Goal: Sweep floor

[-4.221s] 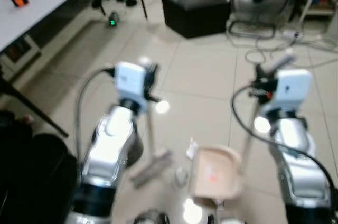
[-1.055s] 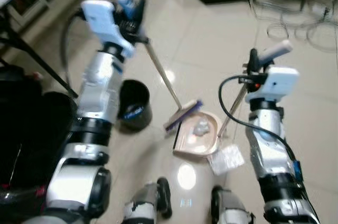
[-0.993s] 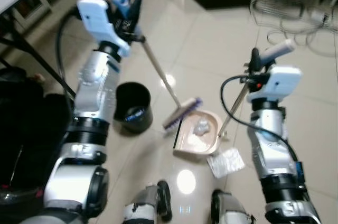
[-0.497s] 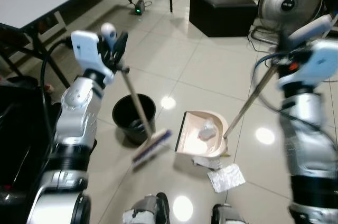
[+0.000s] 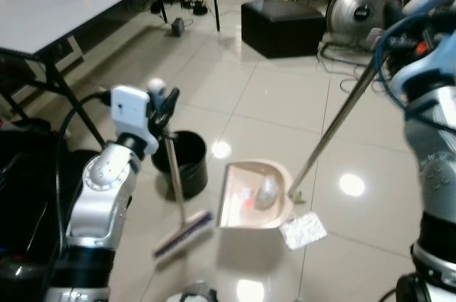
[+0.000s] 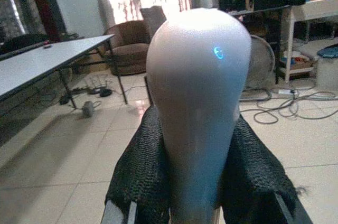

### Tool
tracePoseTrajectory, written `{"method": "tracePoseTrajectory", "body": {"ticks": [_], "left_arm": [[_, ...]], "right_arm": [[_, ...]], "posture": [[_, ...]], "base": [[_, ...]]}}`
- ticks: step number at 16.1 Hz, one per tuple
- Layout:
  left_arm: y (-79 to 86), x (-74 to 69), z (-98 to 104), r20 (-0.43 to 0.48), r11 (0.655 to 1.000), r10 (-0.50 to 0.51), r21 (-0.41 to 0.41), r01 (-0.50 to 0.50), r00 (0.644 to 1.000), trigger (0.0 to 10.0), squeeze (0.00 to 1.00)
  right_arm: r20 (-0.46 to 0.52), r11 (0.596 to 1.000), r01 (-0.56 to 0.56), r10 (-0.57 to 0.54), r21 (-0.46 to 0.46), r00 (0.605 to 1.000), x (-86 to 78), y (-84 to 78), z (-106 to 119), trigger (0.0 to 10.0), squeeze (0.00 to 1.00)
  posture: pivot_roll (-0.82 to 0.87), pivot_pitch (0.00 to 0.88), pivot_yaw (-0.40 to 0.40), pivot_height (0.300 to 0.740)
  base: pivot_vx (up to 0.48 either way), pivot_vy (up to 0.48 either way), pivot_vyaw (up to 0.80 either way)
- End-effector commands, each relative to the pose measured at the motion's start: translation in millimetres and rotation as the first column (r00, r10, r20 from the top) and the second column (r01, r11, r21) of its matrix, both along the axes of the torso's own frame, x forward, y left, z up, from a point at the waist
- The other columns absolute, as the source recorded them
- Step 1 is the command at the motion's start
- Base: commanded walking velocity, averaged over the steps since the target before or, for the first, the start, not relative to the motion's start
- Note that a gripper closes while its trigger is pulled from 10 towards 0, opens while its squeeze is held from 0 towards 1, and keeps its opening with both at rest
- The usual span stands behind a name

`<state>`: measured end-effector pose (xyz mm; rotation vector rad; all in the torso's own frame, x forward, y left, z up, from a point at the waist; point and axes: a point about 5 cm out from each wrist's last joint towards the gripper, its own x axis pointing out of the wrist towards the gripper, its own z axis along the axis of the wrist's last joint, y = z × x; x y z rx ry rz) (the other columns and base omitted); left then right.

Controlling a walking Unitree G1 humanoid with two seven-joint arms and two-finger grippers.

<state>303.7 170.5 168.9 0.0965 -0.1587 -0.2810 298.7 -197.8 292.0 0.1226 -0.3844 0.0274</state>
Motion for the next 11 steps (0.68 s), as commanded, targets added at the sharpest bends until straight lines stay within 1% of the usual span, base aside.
{"method": "tracePoseTrajectory", "body": {"ticks": [1,2,3,4,6,9,11], "left_arm": [[0.0,-5.3,7.8,0.046,0.999,0.03,0.014,-0.031,0.999,10.0,0.0],[-0.6,-6.9,7.3,0.048,0.999,0.036,0.011,-0.037,0.998,10.0,0.0],[-1.8,-11.0,5.9,0.054,0.998,0.057,0.03,-0.058,0.997,10.0,0.0],[-2.2,-12.5,5.2,0.048,0.998,0.063,0.028,-0.064,0.997,10.0,0.0],[-5.7,-17.3,2.2,0.028,0.997,0.073,0.025,-0.074,0.997,10.0,0.0],[-10.5,-20.9,-3.6,0.012,0.996,0.082,0.033,-0.082,0.997,10.0,0.0],[-12.5,-23.3,-3.9,0.017,0.994,0.103,0.035,-0.104,0.995,10.0,0.0]], "right_arm": [[0.047,1.0,-0.02,0.02,0.004,0.999,-4.4,2.6,17.9,10.0,0.0],[0.045,1.0,-0.02,0.02,0.005,0.999,-4.5,2.1,19.6,10.0,0.0],[0.042,1.0,-0.022,0.021,0.016,0.999,-4.4,1.3,23.0,10.0,0.0],[0.039,1.0,-0.022,0.021,0.018,0.999,-4.4,1.2,23.8,10.0,0.0],[0.007,0.998,-0.039,0.039,0.05,0.999,-1.9,3.4,23.2,10.0,0.0],[-0.02,0.997,-0.065,0.065,0.031,0.998,2.8,10.6,24.0,10.0,0.0],[-0.017,0.995,-0.1,0.101,0.013,0.995,6.2,20.5,27.2,10.0,0.0]], "posture": [[-0.04,0.038,0.078,0.74],[-0.04,0.038,0.076,0.74],[-0.04,0.04,0.074,0.74],[-0.04,0.04,0.074,0.74],[-0.04,0.048,0.064,0.74],[-0.04,0.056,0.052,0.74],[-0.03,0.062,0.021,0.74]], "base": [[0.0,0.0,0.0],[0.0,0.0,0.0],[0.349,0.0,0.0],[0.394,0.0,0.0],[0.429,0.0,0.0],[0.44,0.0,0.0],[0.439,0.0,0.0]]}}
